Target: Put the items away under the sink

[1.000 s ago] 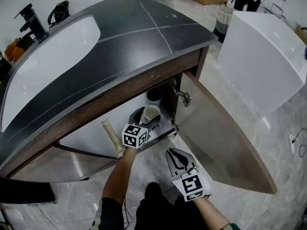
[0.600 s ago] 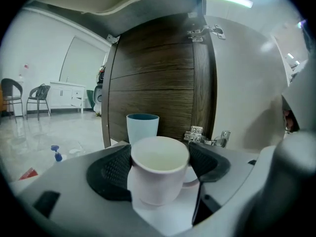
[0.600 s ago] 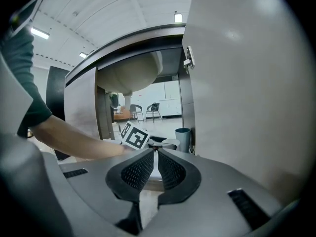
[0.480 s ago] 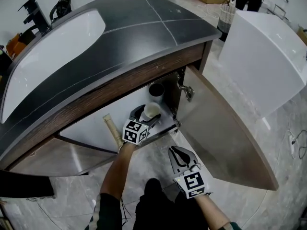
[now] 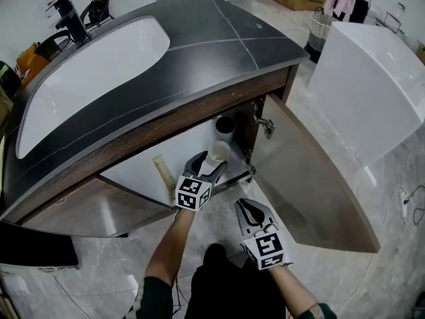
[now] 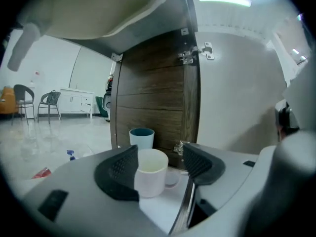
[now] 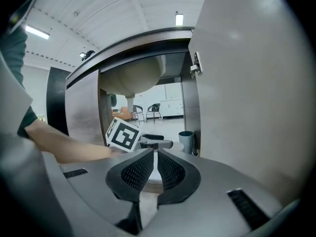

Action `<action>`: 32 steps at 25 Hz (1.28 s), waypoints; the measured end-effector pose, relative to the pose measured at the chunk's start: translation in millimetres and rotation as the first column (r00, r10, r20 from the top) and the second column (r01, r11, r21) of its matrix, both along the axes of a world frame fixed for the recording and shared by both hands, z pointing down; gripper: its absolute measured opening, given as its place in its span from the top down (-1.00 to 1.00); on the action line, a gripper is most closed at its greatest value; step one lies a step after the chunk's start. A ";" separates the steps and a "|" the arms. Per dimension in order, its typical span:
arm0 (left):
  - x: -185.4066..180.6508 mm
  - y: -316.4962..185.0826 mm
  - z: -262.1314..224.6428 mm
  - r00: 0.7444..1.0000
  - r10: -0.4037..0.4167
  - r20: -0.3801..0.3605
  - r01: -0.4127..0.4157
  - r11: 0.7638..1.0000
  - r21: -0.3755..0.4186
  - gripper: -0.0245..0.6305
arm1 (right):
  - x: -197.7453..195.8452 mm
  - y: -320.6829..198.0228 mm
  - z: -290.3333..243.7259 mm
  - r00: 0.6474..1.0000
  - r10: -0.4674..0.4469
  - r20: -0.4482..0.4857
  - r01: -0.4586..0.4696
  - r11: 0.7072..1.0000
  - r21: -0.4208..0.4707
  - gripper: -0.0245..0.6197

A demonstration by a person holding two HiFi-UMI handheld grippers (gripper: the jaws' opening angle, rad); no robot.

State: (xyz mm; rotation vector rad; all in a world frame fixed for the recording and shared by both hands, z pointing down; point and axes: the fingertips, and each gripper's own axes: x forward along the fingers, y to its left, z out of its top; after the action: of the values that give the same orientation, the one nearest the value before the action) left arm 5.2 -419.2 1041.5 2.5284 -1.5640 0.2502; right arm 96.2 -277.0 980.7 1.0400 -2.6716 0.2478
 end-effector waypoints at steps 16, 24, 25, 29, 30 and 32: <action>59.0 99.9 -177.4 0.991 0.118 0.057 -0.110 0.987 -0.120 0.89 | -0.6 19.8 -196.3 0.999 0.023 -0.034 -0.027 0.993 -0.116 0.79; 67.5 155.3 -347.6 0.987 0.153 0.047 -0.143 0.975 -0.172 0.89 | 7.3 52.1 -364.1 0.999 0.025 -0.026 -0.029 0.986 -0.163 0.79; 65.3 159.4 -367.8 0.989 0.140 0.041 -0.131 0.977 -0.170 0.89 | 6.2 56.1 -384.8 0.999 0.018 -0.027 -0.022 0.987 -0.159 0.79; 50.4 176.4 -455.5 0.996 0.084 0.030 -0.078 0.982 -0.171 0.89 | -1.1 70.9 -483.2 1.000 -0.003 -0.024 0.000 0.993 -0.114 0.79; 48.8 184.5 -477.4 0.997 0.072 0.020 -0.068 0.982 -0.176 0.89 | -0.7 77.3 -505.0 1.000 -0.007 -0.020 0.004 0.994 -0.107 0.79; 49.2 202.6 -516.9 0.998 0.061 0.019 -0.057 0.983 -0.176 0.89 | 4.5 89.8 -543.3 1.000 -0.009 -0.015 0.008 0.996 -0.094 0.79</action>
State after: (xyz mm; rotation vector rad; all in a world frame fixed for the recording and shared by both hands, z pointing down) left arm 54.4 -216.6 524.6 2.4458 -1.4089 0.4091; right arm 100.7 -187.2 437.4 0.9979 -2.6224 0.3584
